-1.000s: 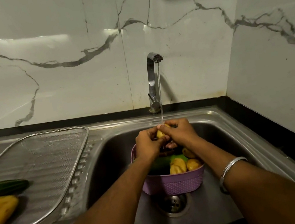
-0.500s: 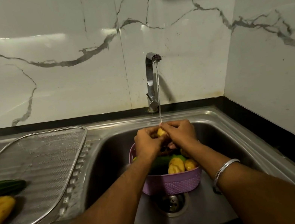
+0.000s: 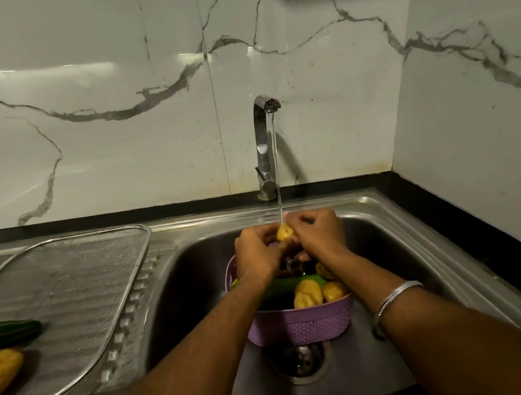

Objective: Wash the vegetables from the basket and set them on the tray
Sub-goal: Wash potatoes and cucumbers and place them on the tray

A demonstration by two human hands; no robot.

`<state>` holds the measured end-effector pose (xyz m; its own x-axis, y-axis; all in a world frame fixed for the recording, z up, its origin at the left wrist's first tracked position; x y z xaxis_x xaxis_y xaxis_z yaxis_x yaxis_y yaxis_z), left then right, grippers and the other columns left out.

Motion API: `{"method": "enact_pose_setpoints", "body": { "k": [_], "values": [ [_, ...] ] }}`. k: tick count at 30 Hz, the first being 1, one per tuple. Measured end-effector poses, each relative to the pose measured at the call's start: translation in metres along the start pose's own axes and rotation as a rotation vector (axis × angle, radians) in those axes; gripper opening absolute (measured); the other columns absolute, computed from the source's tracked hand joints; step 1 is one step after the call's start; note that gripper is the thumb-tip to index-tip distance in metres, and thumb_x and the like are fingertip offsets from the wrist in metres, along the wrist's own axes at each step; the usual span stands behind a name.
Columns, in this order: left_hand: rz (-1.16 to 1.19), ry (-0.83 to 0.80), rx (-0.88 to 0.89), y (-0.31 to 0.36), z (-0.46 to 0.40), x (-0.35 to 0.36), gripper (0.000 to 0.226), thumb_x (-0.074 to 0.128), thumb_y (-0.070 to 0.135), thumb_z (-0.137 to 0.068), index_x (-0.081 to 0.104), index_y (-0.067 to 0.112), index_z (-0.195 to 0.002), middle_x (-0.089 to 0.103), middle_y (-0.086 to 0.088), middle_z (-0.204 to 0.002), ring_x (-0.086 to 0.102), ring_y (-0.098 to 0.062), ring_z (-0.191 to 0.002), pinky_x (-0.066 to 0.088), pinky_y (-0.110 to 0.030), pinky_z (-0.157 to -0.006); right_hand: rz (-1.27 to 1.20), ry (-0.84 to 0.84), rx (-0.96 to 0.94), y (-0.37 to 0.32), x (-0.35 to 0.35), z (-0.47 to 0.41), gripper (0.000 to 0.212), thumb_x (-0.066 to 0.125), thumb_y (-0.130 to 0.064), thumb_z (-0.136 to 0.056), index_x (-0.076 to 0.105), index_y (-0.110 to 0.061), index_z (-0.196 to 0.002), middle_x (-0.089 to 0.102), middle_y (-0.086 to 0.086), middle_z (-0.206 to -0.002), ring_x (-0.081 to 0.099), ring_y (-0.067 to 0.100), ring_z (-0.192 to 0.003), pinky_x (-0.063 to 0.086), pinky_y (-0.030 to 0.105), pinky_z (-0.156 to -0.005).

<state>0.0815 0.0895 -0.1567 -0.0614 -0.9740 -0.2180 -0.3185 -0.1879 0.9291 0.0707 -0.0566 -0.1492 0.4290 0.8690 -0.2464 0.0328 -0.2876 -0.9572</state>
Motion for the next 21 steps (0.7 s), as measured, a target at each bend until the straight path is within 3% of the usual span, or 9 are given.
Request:
{"method": "enact_pose_setpoints", "body": {
  "k": [2, 5, 9, 11, 15, 18, 21],
  "values": [
    [0.019, -0.024, -0.006, -0.001, 0.002, 0.002, 0.026, 0.08, 0.01, -0.083, 0.077, 0.015, -0.109, 0.079, 0.001, -0.093, 0.076, -0.013, -0.086, 0.064, -0.039, -0.074, -0.003, 0.007, 0.024, -0.001, -0.004, -0.002, 0.025, 0.065, -0.036, -0.098, 0.078, -0.014, -0.101, 0.074, 0.005, -0.077, 0.069, 0.015, -0.051, 0.051, 0.023, -0.042],
    [-0.018, 0.021, -0.009, -0.006, -0.001, -0.006, 0.031, 0.083, 0.01, -0.079, 0.078, 0.017, -0.108, 0.079, 0.003, -0.095, 0.075, -0.013, -0.092, 0.063, -0.041, -0.083, -0.143, -0.145, 0.124, 0.001, 0.004, 0.0, 0.016, 0.065, -0.025, -0.099, 0.076, -0.016, -0.107, 0.069, 0.004, -0.074, 0.064, 0.007, -0.05, 0.057, 0.024, -0.049],
    [-0.023, 0.003, -0.057, -0.015, -0.008, -0.013, 0.034, 0.086, 0.01, -0.075, 0.078, 0.017, -0.107, 0.079, 0.001, -0.095, 0.075, -0.015, -0.092, 0.062, -0.042, -0.085, -0.181, -0.276, 0.216, 0.006, 0.015, 0.008, 0.017, 0.071, -0.015, -0.093, 0.075, -0.015, -0.109, 0.075, 0.017, -0.094, 0.073, 0.021, -0.073, 0.063, 0.032, -0.058],
    [-0.033, -0.024, -0.061, -0.016, -0.007, -0.01, 0.032, 0.085, 0.009, -0.078, 0.078, 0.016, -0.108, 0.079, 0.0, -0.095, 0.075, -0.015, -0.09, 0.063, -0.037, -0.078, -0.132, -0.246, 0.182, 0.008, 0.016, 0.008, 0.015, 0.073, -0.02, -0.091, 0.076, -0.015, -0.104, 0.076, 0.016, -0.087, 0.071, 0.021, -0.065, 0.062, 0.033, -0.058],
    [-0.029, -0.04, -0.014, -0.013, -0.001, -0.007, 0.016, 0.077, 0.015, -0.088, 0.076, 0.027, -0.099, 0.078, 0.002, -0.091, 0.075, -0.01, -0.084, 0.062, -0.026, -0.067, -0.095, -0.149, 0.131, 0.012, 0.015, 0.007, 0.021, 0.082, -0.037, -0.083, 0.079, -0.021, -0.096, 0.078, 0.009, -0.086, 0.076, 0.024, -0.073, 0.064, 0.04, -0.061],
    [-0.066, -0.039, -0.009, -0.014, -0.001, -0.01, 0.026, 0.082, 0.013, -0.082, 0.075, 0.027, -0.102, 0.078, 0.005, -0.095, 0.074, -0.009, -0.09, 0.061, -0.025, -0.076, -0.145, -0.166, 0.178, 0.013, 0.016, 0.008, 0.022, 0.079, -0.04, -0.086, 0.079, -0.022, -0.099, 0.077, 0.011, -0.09, 0.075, 0.025, -0.075, 0.061, 0.034, -0.057],
    [-0.133, -0.061, -0.006, -0.016, -0.002, -0.007, 0.043, 0.085, 0.012, -0.078, 0.072, 0.02, -0.117, 0.076, 0.004, -0.103, 0.072, -0.01, -0.096, 0.06, -0.031, -0.085, -0.169, -0.221, 0.158, 0.009, 0.019, 0.009, 0.016, 0.076, -0.034, -0.09, 0.078, -0.022, -0.101, 0.077, 0.011, -0.095, 0.076, 0.029, -0.083, 0.065, 0.046, -0.068]
  ]
}}
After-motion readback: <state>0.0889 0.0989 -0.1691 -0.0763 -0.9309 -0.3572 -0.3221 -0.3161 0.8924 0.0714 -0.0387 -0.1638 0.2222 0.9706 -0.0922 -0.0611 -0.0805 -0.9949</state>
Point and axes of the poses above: each hand's wrist, its own z-axis away from the middle knuckle, its own x-axis out of the palm, y = z × x, the point moved 7 cm from there along -z, towards the middle knuckle
